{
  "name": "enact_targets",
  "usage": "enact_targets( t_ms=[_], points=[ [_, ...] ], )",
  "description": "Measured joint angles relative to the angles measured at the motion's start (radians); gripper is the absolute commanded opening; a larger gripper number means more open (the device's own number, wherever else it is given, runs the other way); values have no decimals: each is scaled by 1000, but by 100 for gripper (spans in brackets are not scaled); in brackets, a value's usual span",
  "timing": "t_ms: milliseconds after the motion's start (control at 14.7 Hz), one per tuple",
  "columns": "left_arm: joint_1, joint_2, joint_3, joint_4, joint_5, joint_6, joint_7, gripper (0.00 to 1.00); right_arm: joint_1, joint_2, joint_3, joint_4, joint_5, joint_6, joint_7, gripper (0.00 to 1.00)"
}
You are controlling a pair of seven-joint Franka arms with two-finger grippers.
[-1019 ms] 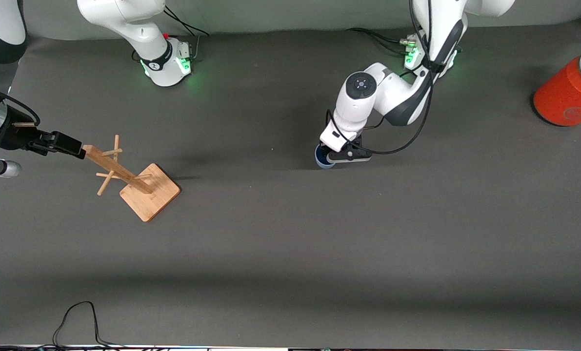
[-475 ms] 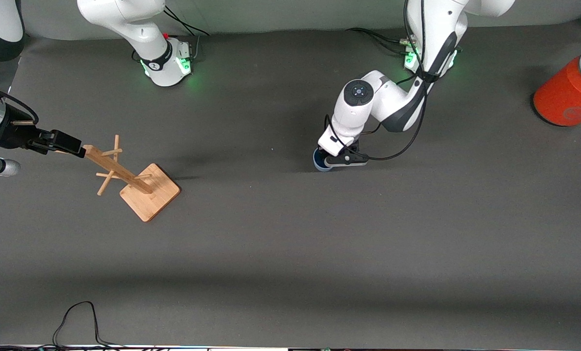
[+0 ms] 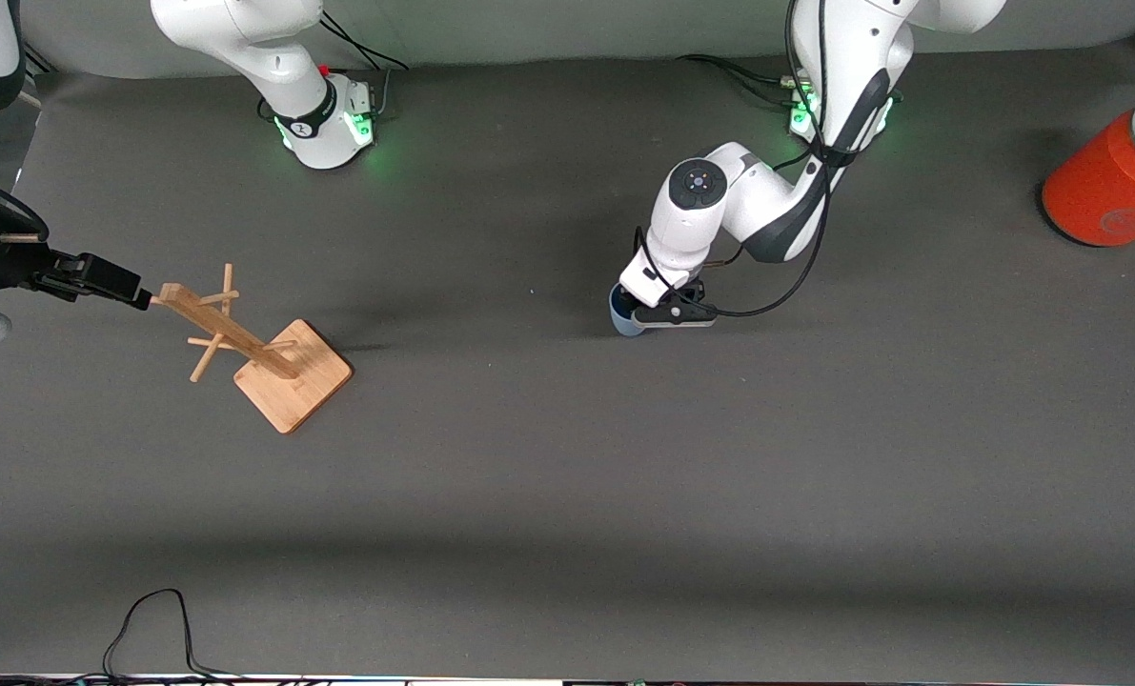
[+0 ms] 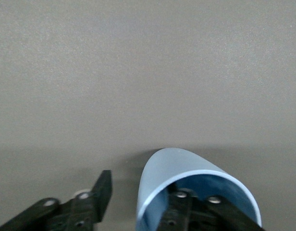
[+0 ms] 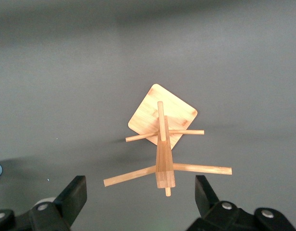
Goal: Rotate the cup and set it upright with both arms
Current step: 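Rotate the blue cup upright with the left gripper and set it down, then open the left gripper and lift it off the upright cup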
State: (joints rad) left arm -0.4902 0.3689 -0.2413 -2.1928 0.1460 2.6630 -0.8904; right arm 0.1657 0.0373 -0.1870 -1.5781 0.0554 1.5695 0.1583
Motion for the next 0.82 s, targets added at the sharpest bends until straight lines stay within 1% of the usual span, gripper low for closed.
enact_targets(
  t_ms=[204, 272, 408, 543, 679, 815],
  points=[
    [0, -6, 0, 14, 1, -13, 0, 100, -1, 0, -4, 0, 0, 0, 0, 100],
    [0, -16, 0, 27, 1, -53, 0, 100, -1, 0, -4, 0, 0, 0, 0, 100],
    [0, -58, -1, 62, -2, -186, 0, 100, -1, 0, -4, 2, 0, -11, 0, 100],
    [0, -119, -2, 92, -33, -305, 0, 100, 0, 1, -4, 16, 1, -46, 0, 100],
    [0, -198, -3, 114, -108, -414, 29, 100, 2, 1, -3, 38, 2, -76, 0, 100],
    [10, -288, 15, 162, -208, -592, 116, 100, 5, 1, 0, 61, 3, -88, 0, 100]
  ],
)
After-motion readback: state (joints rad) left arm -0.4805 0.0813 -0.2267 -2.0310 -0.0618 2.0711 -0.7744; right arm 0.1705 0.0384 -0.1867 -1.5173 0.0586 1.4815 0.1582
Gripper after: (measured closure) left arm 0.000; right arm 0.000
